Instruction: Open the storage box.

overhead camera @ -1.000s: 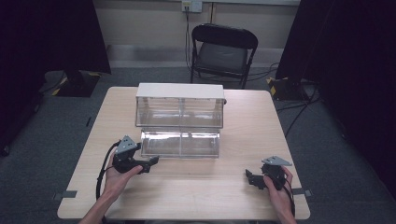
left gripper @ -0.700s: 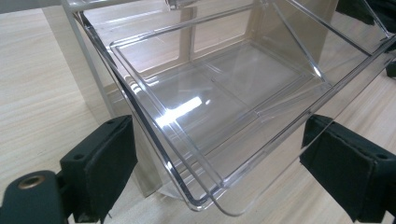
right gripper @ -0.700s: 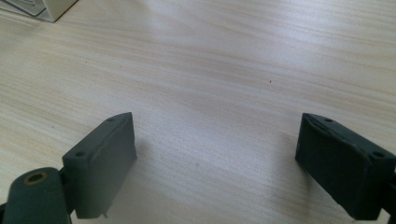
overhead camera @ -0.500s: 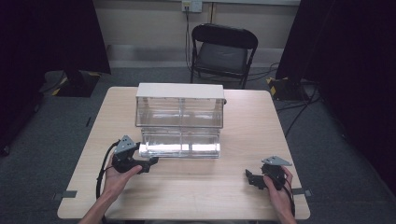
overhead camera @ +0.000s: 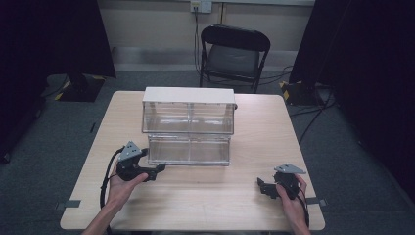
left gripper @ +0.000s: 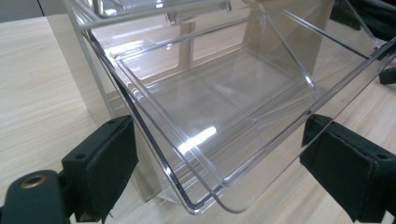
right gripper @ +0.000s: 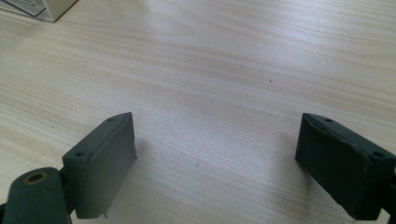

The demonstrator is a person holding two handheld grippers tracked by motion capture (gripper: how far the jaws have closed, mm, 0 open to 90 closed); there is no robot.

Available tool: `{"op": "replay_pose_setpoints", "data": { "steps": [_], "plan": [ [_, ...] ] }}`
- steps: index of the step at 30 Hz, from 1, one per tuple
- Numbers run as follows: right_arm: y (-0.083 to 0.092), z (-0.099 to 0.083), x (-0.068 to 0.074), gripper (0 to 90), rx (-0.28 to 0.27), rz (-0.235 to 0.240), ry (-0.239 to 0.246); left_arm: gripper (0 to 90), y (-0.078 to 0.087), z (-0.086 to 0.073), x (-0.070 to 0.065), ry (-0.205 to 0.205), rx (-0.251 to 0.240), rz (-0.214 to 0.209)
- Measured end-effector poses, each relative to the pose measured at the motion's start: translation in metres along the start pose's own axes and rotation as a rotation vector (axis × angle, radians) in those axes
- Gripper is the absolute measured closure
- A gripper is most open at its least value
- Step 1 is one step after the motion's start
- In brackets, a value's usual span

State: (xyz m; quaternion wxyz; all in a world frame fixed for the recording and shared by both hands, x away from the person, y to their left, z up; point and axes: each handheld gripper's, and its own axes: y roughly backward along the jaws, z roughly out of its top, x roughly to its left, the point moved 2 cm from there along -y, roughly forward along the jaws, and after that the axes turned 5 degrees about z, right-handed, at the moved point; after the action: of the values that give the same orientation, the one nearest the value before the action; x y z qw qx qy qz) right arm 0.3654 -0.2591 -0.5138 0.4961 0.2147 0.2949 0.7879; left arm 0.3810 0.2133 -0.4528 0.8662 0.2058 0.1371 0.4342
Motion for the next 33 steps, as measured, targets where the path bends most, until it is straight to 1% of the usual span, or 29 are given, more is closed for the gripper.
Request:
{"op": "replay_pose_setpoints", "data": {
  "steps": [3, 7, 8, 12, 16, 17, 18, 19, 20, 21, 22, 25, 28, 30, 33],
  "plan": [
    [0.0, 0.0, 0.0, 11.4, 0.0, 0.0, 0.0, 11.1, 0.001, 0.0, 0.001, -0.009, 0.003, -0.001],
    [0.0, 0.0, 0.0, 11.4, 0.0, 0.0, 0.0, 11.1, 0.001, 0.001, 0.0, -0.001, -0.001, 0.005],
    [0.0, 0.0, 0.0, 11.4, 0.0, 0.0, 0.0, 11.1, 0.002, 0.001, 0.0, -0.012, -0.001, 0.007],
    [0.0, 0.0, 0.0, 11.4, 0.0, 0.0, 0.0, 12.6, 0.004, 0.003, 0.0, -0.003, -0.015, 0.004],
    [0.0, 0.0, 0.0, 11.4, 0.0, 0.0, 0.0, 13.4, 0.005, 0.004, -0.001, -0.006, -0.013, 0.006],
    [0.0, 0.0, 0.0, 11.4, 0.0, 0.0, 0.0, 13.8, 0.005, 0.005, -0.001, -0.028, -0.013, 0.013],
    [0.0, 0.0, 0.0, 11.4, 0.0, 0.0, 0.0, 13.8, 0.006, 0.005, -0.002, -0.029, -0.014, 0.012],
    [0.0, 0.0, 0.0, 11.4, 0.0, 0.0, 0.0, 14.2, 0.006, 0.006, -0.002, -0.041, -0.011, 0.015],
    [0.0, 0.0, 0.0, 11.4, 0.0, 0.0, 0.0, 14.3, 0.006, 0.006, -0.002, -0.026, -0.019, 0.008],
    [0.0, 0.0, 0.0, 11.4, 0.0, 0.0, 0.0, 14.3, 0.007, 0.007, -0.002, -0.021, -0.02, 0.006],
    [0.0, 0.0, 0.0, 11.4, 0.0, 0.0, 0.0, 14.3, 0.007, 0.007, -0.001, -0.033, -0.018, 0.008],
    [0.0, 0.0, 0.0, 11.4, 0.0, 0.0, 0.0, 14.5, 0.007, 0.008, -0.002, -0.015, -0.02, 0.005],
    [0.0, 0.0, 0.0, 11.4, 0.0, 0.0, 0.0, 15.6, 0.008, 0.01, -0.001, -0.023, -0.03, 0.001],
    [0.0, 0.0, 0.0, 11.4, 0.0, 0.0, 0.0, 15.6, 0.009, 0.01, -0.001, -0.014, -0.037, 0.006],
    [0.0, 0.0, 0.0, 11.4, 0.0, 0.0, 0.0, 15.6, 0.008, 0.01, 0.0, -0.011, -0.029, 0.004]
  ]
}}
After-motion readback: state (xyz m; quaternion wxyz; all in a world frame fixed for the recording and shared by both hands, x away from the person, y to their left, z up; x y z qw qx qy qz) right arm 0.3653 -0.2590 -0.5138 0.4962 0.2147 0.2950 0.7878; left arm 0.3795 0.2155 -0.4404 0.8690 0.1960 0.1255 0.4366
